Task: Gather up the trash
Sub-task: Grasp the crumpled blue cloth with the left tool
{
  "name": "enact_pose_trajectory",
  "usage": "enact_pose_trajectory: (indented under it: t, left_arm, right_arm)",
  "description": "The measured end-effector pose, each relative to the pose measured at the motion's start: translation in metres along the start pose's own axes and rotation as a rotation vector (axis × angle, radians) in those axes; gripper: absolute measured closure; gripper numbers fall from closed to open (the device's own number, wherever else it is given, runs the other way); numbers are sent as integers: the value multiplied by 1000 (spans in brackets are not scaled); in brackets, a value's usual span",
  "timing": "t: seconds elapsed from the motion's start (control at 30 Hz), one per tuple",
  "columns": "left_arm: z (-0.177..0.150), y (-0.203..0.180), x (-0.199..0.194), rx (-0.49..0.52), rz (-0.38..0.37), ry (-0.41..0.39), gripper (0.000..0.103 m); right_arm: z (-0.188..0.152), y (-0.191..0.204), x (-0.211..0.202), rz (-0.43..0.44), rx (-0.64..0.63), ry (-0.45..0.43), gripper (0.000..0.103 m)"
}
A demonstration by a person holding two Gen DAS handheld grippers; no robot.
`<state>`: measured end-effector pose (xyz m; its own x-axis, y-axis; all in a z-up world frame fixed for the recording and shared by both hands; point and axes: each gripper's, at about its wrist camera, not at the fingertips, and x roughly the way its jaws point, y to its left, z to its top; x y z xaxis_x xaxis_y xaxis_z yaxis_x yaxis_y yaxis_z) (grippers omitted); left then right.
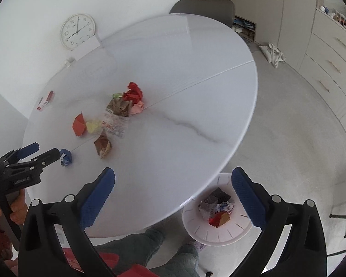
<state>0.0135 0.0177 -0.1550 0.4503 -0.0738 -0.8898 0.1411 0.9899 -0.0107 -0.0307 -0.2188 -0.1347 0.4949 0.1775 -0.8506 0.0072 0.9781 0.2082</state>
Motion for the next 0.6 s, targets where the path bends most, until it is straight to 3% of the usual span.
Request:
enact_pose_trajectory:
  t: [0.13,0.3,0.43,0.6]
  left_arm:
    - [-1,40,25,-55,42,25,8]
    - [-5,66,59,-54,61,72,10]
    - [-8,74,88,-43,55,128,23]
    - [-12,83,110,-56,38,172,48]
  right_arm:
    - [7,35,24,20,-56,29,3]
    - [12,67,47,37,-97,70,3]
    - [13,87,63,46,-116,98,3]
    - [12,99,78,54,-130,121,3]
